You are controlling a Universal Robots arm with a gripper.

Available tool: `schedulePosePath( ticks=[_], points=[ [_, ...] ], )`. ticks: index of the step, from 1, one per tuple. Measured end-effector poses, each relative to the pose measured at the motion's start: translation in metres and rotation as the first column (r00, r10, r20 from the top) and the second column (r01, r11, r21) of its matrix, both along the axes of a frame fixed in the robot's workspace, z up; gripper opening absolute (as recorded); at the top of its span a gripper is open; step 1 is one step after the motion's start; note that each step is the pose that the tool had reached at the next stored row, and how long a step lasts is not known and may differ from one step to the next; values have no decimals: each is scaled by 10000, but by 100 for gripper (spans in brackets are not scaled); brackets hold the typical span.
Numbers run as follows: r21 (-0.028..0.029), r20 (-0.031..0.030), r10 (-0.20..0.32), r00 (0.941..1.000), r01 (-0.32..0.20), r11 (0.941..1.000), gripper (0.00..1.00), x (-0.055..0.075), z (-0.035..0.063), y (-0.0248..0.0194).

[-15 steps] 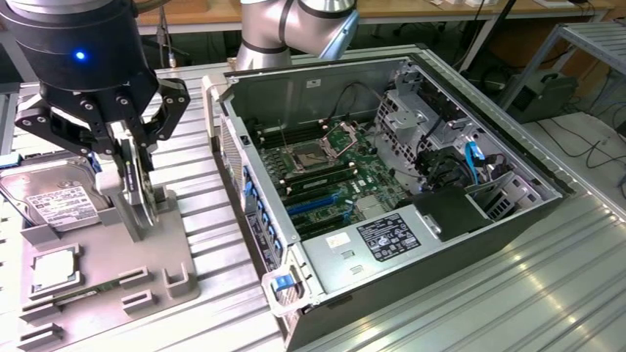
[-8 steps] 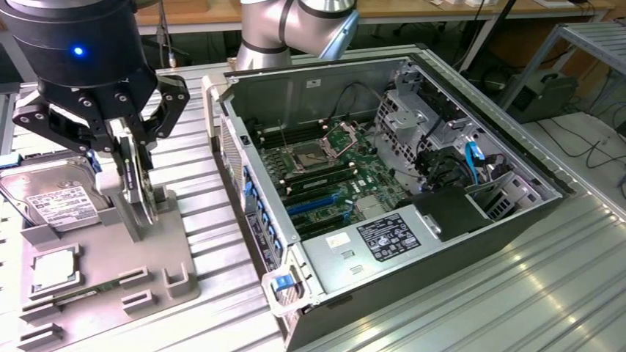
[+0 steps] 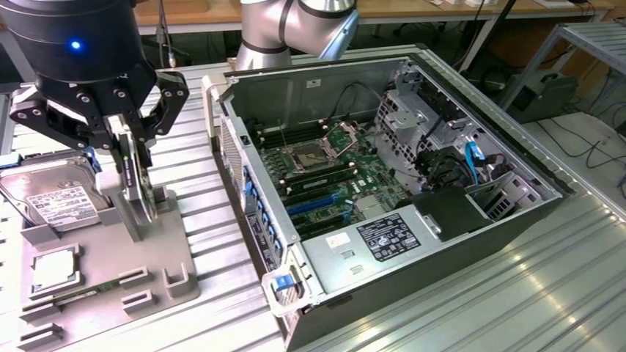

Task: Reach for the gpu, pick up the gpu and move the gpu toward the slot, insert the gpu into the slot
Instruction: 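Pick up the gpu and move the gpu toward the slot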

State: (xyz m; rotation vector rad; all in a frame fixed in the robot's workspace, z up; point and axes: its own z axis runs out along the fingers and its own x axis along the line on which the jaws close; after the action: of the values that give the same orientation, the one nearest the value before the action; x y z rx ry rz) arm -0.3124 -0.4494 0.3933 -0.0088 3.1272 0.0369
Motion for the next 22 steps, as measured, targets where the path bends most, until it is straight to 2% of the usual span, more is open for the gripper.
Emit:
schedulePosePath(
  ticks=[22],
  points=[
    [0, 0, 1, 10000, -1, 10000, 27, 0, 129, 0]
  ],
)
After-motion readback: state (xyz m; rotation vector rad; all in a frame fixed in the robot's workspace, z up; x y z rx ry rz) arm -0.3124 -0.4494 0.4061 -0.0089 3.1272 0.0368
